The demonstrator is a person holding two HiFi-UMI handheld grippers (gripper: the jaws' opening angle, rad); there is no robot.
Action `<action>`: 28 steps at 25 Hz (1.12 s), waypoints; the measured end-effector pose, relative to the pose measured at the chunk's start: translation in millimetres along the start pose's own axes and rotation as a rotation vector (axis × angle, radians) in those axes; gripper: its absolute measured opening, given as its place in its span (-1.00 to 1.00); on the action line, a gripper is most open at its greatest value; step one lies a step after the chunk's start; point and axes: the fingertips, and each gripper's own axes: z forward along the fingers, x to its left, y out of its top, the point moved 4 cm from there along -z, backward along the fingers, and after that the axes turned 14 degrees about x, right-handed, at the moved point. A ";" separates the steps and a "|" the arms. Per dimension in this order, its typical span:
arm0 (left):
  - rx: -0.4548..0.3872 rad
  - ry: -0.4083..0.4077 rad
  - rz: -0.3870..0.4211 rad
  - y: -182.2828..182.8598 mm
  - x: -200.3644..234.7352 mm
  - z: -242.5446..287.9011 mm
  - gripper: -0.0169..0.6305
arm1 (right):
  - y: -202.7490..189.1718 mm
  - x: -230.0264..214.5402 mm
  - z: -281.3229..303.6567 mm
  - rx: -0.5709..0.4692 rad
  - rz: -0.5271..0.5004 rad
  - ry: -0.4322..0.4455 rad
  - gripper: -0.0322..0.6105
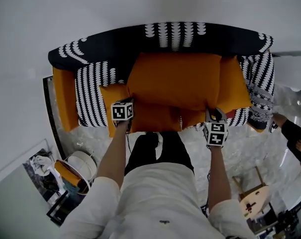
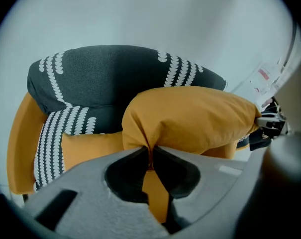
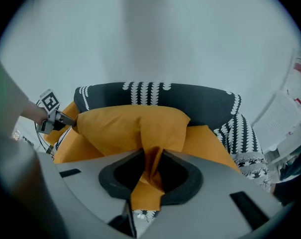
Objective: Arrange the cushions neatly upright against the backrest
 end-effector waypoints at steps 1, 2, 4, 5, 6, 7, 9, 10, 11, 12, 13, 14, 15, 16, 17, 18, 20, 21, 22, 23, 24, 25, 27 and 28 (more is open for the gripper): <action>-0.007 -0.011 -0.004 -0.3 -3.2 -4.6 -0.83 | 2.0 -1.3 -4.6 -0.013 0.005 -0.003 -0.62; -0.014 -0.023 -0.013 -1.1 -5.8 -9.1 -0.84 | 4.7 -2.9 -9.3 -0.029 0.010 -0.006 -0.63; -0.040 -0.041 -0.034 -0.8 -8.4 -19.9 -0.84 | 12.7 -5.6 -18.7 -0.073 0.027 -0.002 -0.65; -0.063 -0.049 -0.044 0.5 -9.3 -27.1 -0.85 | 17.0 -6.8 -23.8 -0.099 0.039 0.006 -0.66; -0.089 -0.057 -0.052 1.5 -11.1 -35.5 -0.85 | 20.8 -8.1 -29.6 -0.125 0.052 0.014 -0.67; -0.114 -0.064 -0.060 1.7 -13.9 -44.7 -0.86 | 23.9 -9.8 -35.9 -0.148 0.064 0.022 -0.68; -0.162 -0.078 -0.077 1.1 -19.5 -63.8 -0.86 | 30.3 -13.5 -48.5 -0.188 0.084 0.040 -0.70; -0.187 -0.088 -0.090 0.9 -21.2 -73.5 -0.87 | 34.0 -15.0 -54.5 -0.206 0.095 0.054 -0.70; -0.209 -0.100 -0.105 0.7 -21.8 -83.4 -0.87 | 37.8 -15.4 -60.7 -0.225 0.105 0.068 -0.70; -0.226 -0.114 -0.122 -0.1 -21.8 -93.3 -0.87 | 41.1 -14.6 -67.1 -0.241 0.111 0.079 -0.71; -0.239 -0.128 -0.139 -1.8 -21.3 -102.7 -0.87 | 43.2 -12.7 -73.6 -0.253 0.112 0.087 -0.71; -0.253 -0.140 -0.153 -3.9 -20.6 -111.7 -0.87 | 44.4 -10.2 -80.1 -0.263 0.112 0.093 -0.72; -0.271 -0.151 -0.163 -5.7 -19.9 -120.5 -0.87 | 45.4 -7.5 -86.3 -0.272 0.111 0.099 -0.72; -0.295 -0.163 -0.173 -6.7 -18.7 -129.2 -0.87 | 47.0 -4.7 -92.5 -0.282 0.109 0.105 -0.72; -0.324 -0.178 -0.183 -6.8 -16.6 -138.2 -0.88 | 49.7 -1.4 -98.4 -0.295 0.107 0.113 -0.72; -0.354 -0.193 -0.192 -6.4 -13.7 -147.5 -0.88 | 53.3 2.5 -104.2 -0.311 0.103 0.121 -0.72; -0.408 -0.217 -0.207 -6.3 -5.5 -166.0 -0.88 | 61.9 12.9 -114.3 -0.342 0.092 0.136 -0.73; -0.430 -0.223 -0.213 -7.8 -0.3 -174.7 -0.88 | 66.1 19.5 -118.5 -0.354 0.086 0.143 -0.73; -0.449 -0.227 -0.220 -10.1 5.6 -182.9 -0.88 | 70.0 26.6 -122.2 -0.364 0.079 0.151 -0.74; -0.468 -0.231 -0.228 -12.7 11.9 -190.7 -0.88 | 73.9 34.0 -125.4 -0.372 0.074 0.158 -0.74; -0.488 -0.234 -0.237 -15.0 18.6 -198.2 -0.88 | 77.8 41.3 -128.2 -0.379 0.070 0.166 -0.74; -0.507 -0.238 -0.245 -16.7 25.3 -205.2 -0.88 | 81.9 48.7 -130.8 -0.387 0.067 0.173 -0.74; -0.543 -0.250 -0.258 -19.3 39.7 -217.6 -0.88 | 90.5 64.1 -135.3 -0.404 0.059 0.183 -0.74; -0.560 -0.261 -0.267 -20.8 47.7 -223.2 -0.88 | 94.8 72.4 -136.9 -0.411 0.056 0.185 -0.74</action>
